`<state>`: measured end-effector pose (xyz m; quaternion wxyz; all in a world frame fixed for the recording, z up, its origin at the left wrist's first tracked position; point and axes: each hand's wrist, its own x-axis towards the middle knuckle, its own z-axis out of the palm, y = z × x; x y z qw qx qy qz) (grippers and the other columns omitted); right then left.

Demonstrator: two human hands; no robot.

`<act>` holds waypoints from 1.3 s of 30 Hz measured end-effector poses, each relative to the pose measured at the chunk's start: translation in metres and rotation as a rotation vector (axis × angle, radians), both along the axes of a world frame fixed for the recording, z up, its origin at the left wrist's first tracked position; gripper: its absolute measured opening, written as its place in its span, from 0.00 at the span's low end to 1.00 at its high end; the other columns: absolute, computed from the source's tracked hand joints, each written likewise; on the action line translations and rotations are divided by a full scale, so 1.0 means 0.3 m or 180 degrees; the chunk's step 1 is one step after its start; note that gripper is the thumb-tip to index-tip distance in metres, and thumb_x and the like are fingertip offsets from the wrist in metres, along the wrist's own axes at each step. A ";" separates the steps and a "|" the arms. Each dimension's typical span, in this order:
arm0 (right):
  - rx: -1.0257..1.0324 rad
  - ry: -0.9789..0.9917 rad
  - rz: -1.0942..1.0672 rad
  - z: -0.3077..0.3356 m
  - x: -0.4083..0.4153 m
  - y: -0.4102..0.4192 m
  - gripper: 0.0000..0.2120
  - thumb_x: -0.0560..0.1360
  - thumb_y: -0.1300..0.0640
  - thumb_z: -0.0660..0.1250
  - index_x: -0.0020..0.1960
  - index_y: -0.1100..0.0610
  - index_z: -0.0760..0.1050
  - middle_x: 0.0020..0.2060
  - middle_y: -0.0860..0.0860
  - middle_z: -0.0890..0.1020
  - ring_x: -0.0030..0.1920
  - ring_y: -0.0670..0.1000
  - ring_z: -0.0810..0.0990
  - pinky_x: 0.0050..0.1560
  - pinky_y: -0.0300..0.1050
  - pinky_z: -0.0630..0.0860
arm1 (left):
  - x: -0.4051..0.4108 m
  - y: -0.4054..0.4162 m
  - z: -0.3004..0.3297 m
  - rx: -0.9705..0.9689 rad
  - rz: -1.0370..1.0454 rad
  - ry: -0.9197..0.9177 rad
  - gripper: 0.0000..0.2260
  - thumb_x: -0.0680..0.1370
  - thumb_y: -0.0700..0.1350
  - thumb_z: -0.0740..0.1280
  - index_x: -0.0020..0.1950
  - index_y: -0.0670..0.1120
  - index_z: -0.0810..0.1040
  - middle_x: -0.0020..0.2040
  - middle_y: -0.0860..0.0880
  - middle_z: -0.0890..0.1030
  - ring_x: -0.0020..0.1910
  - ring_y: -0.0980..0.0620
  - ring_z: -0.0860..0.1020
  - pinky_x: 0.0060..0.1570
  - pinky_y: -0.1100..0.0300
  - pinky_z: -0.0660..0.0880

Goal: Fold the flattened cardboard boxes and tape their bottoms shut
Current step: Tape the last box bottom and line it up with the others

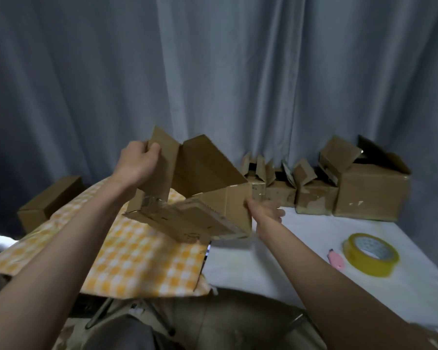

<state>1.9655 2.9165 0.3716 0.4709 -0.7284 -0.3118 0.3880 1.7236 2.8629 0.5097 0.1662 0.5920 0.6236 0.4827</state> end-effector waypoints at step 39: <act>-0.0291 -0.2016 0.1117 0.373 0.384 -0.279 0.40 0.74 0.39 0.68 0.73 0.62 0.56 0.49 0.58 0.80 0.36 0.54 0.83 0.37 0.50 0.83 | 0.487 0.278 -0.090 -0.1052 -0.1353 0.1889 0.08 0.77 0.47 0.71 0.43 0.43 0.81 0.41 0.45 0.79 0.40 0.48 0.76 0.33 0.59 0.69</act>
